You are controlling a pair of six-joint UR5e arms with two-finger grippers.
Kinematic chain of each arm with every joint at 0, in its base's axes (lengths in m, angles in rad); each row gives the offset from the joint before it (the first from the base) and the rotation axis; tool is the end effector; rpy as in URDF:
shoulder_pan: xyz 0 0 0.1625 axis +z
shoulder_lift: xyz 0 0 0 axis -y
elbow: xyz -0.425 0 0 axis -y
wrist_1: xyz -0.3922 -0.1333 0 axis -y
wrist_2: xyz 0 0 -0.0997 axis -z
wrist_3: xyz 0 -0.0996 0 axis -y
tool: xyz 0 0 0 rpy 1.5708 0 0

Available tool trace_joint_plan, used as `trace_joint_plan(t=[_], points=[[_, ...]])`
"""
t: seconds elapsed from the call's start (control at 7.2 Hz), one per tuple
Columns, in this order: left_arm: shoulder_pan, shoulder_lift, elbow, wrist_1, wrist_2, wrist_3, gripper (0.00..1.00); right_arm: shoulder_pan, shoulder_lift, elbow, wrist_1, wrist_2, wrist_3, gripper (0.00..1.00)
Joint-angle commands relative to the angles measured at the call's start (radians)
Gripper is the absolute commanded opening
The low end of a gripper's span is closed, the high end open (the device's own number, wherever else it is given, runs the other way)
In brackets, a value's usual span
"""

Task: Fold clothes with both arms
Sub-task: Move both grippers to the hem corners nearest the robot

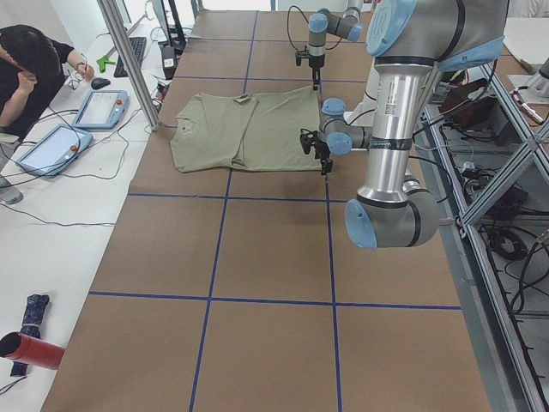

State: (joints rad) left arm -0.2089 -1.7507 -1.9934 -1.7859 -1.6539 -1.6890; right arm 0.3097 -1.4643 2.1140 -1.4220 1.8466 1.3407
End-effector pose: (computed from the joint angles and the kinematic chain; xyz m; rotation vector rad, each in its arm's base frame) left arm 0.5021 -0.2343 0.3535 -0.0414 0.8226 -0.2745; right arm -0.4397 -0.2522 0.3433 -0.0400 -0.8338 -0.0352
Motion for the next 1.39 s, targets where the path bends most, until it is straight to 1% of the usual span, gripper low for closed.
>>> trace_joint_plan(t=[0.0,0.14,0.28,0.56,0.69,0.97,1.11,1.25], points=[[0.000,-0.007,0.005,0.000,0.000,-0.001,0.90,0.006,-0.001,0.000,0.000,0.000,0.000,0.00],[0.000,-0.009,0.004,0.000,-0.001,-0.005,0.81,0.008,-0.002,0.001,0.000,0.000,0.000,0.00],[0.002,-0.013,0.004,0.000,-0.001,-0.008,0.68,0.008,-0.001,0.001,0.000,0.000,0.000,0.00],[0.005,-0.015,0.004,0.000,-0.001,-0.008,0.48,0.009,-0.002,0.001,0.000,0.000,0.000,0.00],[0.008,-0.016,0.004,0.000,-0.001,-0.008,0.43,0.009,-0.002,0.001,-0.002,0.000,0.000,0.00],[0.005,-0.023,0.001,0.000,-0.001,-0.008,0.16,0.011,-0.002,0.001,0.000,0.002,0.000,0.00],[0.002,-0.023,-0.007,0.002,-0.001,-0.008,0.01,0.012,-0.002,0.003,0.000,0.003,0.000,0.00],[-0.001,-0.035,-0.008,0.003,-0.003,-0.015,0.00,0.025,-0.002,0.006,-0.002,0.015,0.000,0.00]])
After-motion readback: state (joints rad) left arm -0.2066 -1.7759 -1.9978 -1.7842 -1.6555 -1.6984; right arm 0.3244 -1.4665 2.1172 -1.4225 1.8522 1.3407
